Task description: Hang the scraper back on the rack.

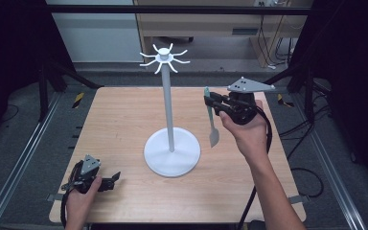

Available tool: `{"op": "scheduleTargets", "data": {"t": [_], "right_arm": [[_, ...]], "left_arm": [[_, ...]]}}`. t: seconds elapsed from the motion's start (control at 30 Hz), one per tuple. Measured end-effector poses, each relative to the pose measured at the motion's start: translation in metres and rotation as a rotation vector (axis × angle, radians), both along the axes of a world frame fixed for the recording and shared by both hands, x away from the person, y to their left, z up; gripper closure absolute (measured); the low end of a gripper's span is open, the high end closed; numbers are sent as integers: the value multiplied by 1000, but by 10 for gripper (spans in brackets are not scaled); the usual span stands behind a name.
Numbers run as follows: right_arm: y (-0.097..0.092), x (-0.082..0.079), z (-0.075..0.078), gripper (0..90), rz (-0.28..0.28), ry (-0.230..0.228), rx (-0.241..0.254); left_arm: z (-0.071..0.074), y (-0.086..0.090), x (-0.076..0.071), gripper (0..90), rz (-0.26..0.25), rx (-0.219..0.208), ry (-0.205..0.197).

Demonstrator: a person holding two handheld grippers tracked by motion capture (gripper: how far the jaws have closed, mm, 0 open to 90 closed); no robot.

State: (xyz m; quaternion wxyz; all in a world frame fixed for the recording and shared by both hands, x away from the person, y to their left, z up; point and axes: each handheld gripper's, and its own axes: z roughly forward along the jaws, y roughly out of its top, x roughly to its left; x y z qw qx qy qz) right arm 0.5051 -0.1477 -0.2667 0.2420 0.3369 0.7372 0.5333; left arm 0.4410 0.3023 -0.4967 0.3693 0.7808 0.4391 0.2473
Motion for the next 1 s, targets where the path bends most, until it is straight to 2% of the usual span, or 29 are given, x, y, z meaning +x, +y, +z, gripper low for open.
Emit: {"op": "scheduleTargets", "data": {"t": [1.0], "right_arm": [[16, -4, 38, 746, 34, -82, 61]], "left_arm": [[0, 1, 0, 32, 2, -5, 1]]}}
